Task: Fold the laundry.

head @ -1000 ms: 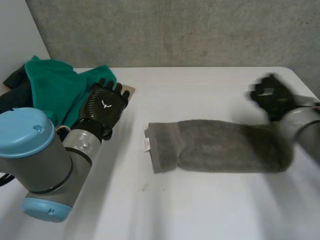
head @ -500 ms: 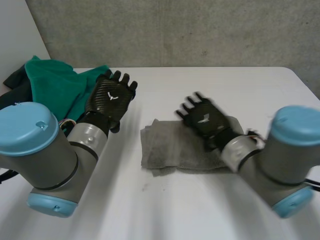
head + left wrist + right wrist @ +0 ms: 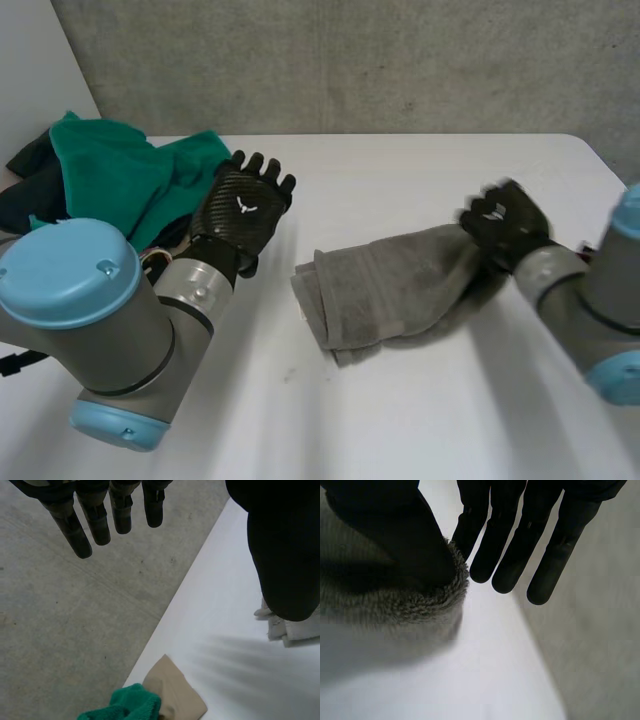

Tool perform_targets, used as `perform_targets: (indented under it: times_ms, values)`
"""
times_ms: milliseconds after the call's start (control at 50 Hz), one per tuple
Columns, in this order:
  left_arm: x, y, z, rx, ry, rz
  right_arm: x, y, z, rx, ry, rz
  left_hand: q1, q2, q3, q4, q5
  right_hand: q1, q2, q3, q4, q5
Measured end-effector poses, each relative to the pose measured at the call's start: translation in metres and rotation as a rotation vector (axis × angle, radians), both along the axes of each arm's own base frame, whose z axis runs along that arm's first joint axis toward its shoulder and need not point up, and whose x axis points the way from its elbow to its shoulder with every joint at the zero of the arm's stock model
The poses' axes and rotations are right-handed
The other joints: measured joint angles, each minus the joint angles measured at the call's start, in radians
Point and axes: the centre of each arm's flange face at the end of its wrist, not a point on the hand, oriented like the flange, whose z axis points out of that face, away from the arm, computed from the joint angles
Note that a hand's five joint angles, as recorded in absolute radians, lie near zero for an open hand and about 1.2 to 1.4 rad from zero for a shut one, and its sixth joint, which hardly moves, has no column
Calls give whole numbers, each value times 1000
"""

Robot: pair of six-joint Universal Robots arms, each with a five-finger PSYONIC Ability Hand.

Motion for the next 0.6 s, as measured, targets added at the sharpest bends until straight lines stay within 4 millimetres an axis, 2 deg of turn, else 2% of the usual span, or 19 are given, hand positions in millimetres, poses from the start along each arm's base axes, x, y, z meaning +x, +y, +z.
perform_targets:
  times_ms: [60,100,160,220,280,320,360,420,440,500,520,600]
  values:
    - [2,0,5,-9,6,5,36,25,10,-54,-27,145,0,0,0,0,0,0,0,0,0,5]
    - [2,0,8,-15,12,8,61,50,7,-51,-34,271,0,0,0,0,0,0,0,0,0,8]
    - [3,0,11,-18,23,11,86,81,-8,-9,-26,424,0,0,0,0,0,0,0,0,0,8]
    - [2,-1,14,-16,47,12,98,102,-27,57,-14,520,0,0,0,0,0,-20,-31,-22,-24,-13]
    - [1,-3,19,-12,89,19,101,111,-38,113,-19,558,0,0,0,0,0,-442,-487,-476,-462,-452]
    - [-1,-5,24,-10,126,28,100,110,-39,140,-42,554,0,0,0,0,0,-757,-813,-801,-811,-804]
    - [-3,-8,29,-7,168,38,96,103,-34,160,-79,528,0,0,0,0,0,-882,-948,-950,-960,-933]
    - [-14,-11,35,5,235,32,81,79,-16,179,-180,435,0,0,0,0,0,-885,-962,-980,-990,-946]
    - [-20,-11,36,14,258,23,71,65,-6,194,-241,378,0,0,0,0,0,-885,-962,-980,-991,-945]
    - [-33,-11,36,36,299,0,56,47,7,218,-332,301,0,0,0,0,0,-885,-962,-980,-991,-945]
    - [-45,-10,34,60,327,-23,41,30,18,251,-427,221,0,0,0,0,0,-885,-962,-980,-991,-946]
    - [-66,-8,26,113,356,-60,21,11,29,313,-544,115,0,0,0,0,0,-885,-962,-980,-991,-946]
